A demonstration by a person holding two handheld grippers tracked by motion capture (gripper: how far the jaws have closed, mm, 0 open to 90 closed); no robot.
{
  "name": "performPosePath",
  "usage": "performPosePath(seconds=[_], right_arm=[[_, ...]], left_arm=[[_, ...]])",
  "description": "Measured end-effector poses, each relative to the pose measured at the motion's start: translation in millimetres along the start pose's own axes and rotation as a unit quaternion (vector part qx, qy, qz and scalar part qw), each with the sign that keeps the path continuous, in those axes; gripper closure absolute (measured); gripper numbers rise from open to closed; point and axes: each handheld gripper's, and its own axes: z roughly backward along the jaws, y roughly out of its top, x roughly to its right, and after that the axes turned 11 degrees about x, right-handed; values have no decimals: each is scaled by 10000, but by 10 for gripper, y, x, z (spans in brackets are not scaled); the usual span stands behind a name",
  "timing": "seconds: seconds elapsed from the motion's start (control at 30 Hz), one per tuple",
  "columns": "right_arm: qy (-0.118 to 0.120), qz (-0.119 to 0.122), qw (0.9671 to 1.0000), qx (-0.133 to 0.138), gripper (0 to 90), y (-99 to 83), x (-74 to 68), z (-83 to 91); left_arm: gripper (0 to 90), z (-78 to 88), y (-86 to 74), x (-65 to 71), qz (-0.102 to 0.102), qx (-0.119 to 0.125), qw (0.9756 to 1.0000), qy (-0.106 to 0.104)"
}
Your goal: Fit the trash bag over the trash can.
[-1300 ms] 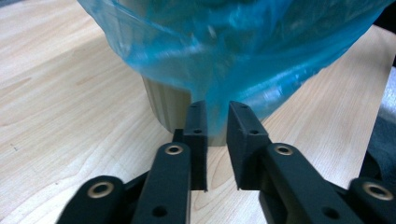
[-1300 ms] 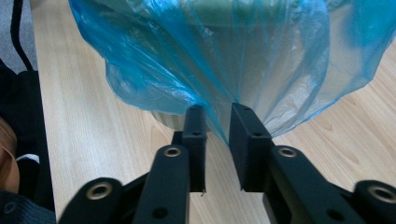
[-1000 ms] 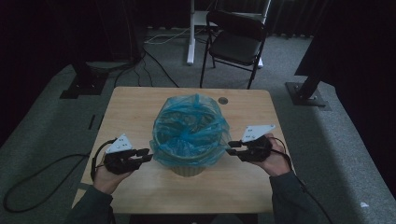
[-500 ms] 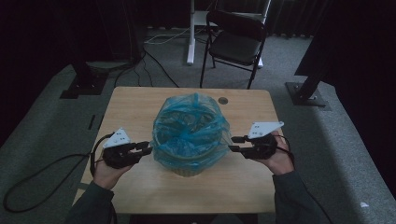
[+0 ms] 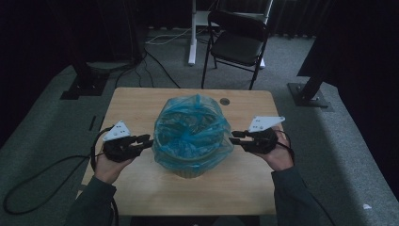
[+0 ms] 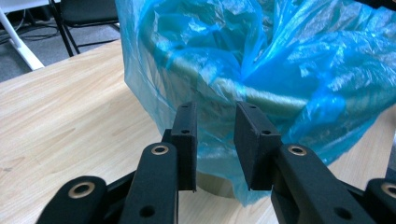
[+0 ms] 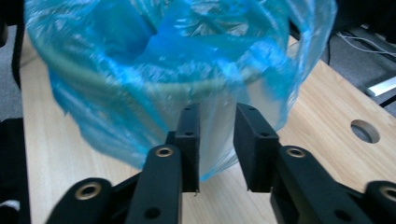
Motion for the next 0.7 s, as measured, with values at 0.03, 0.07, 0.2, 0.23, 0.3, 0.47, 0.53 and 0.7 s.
performPosePath(seconds=[0.03,0.07,0.2,0.23,0.3,0.47,0.53,0.7], right_arm=[[-27,-24,10000,17,750,9,9,-7],[-53,-23,10000,36,764,19,21,-16],[-146,-40,9999,73,789,60,58,-63],[-146,-40,9999,73,789,60,58,-63],[-207,-36,9997,80,789,91,89,-103],[-334,-89,9993,146,789,131,139,-153],[-386,-103,9990,175,789,146,159,-162],[-517,-157,9982,241,789,195,225,-197]], left_arm=[[709,-8,11,-5,14,15,10000,6],[717,-16,24,-12,9,16,10000,8],[759,-70,79,-41,-9,21,10000,-5],[760,-70,79,-41,-9,21,10000,-5],[765,-118,121,-75,14,36,10000,36],[760,-169,189,-136,61,73,9999,141],[758,-193,221,-153,31,65,9998,184],[750,-276,321,-228,11,70,9996,289]])
